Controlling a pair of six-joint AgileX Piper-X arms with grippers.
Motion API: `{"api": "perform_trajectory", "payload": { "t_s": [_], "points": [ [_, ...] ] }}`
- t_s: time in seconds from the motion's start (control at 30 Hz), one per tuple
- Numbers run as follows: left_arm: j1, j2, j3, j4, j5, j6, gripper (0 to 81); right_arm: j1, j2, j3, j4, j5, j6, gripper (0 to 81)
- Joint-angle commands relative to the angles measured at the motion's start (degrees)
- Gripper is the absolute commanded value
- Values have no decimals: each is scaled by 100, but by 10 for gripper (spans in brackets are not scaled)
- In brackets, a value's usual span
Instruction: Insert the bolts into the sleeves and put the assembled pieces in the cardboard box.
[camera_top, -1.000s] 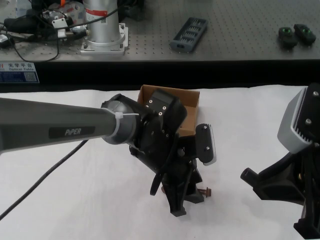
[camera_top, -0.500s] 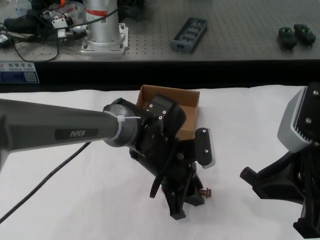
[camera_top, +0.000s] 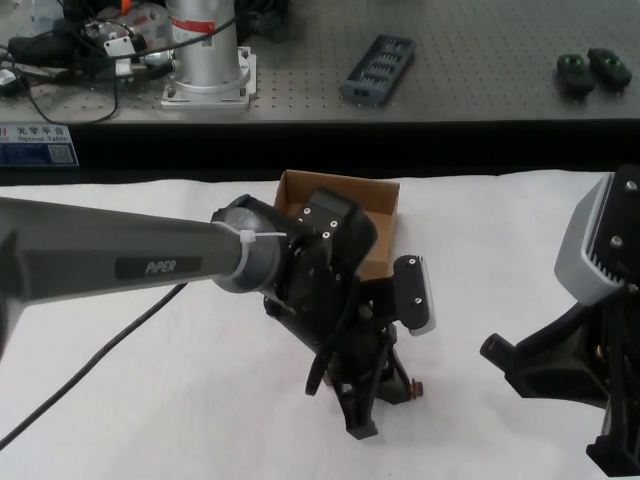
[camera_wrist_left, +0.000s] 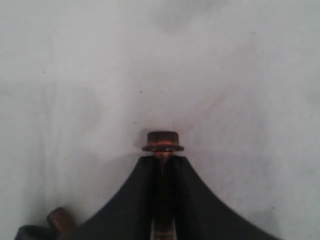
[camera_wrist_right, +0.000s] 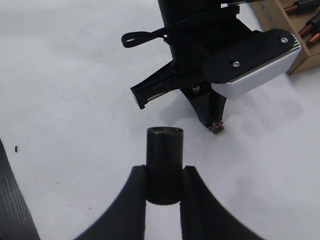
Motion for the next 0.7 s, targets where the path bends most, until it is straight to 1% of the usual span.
{"api": "perform_trajectory", "payload": {
  "t_s": [0.0,0.1,0.17,0.23,0.37,0.53,0.67],
  "points": [
    [-24,-178,-130,-30,-138,-97,6,4,-89,-12,-42,-4,13,20],
    [-49,-577,-198,15,-391,-702,6,4,-89,-12,91,19,13,20],
    [-49,-933,-196,122,-604,-1377,6,4,-89,-12,208,19,13,20],
    [-18,-1305,-167,329,-649,-1710,6,4,-89,-12,270,19,30,20],
    [-16,-2004,49,571,-770,-2303,6,4,-89,-12,254,19,395,20],
    [29,-2964,851,422,-747,-3137,6,4,-89,-12,162,-34,968,20],
    [126,-3768,1803,-452,-621,-4173,6,4,-89,-12,-241,-534,1565,20]
  ]
}}
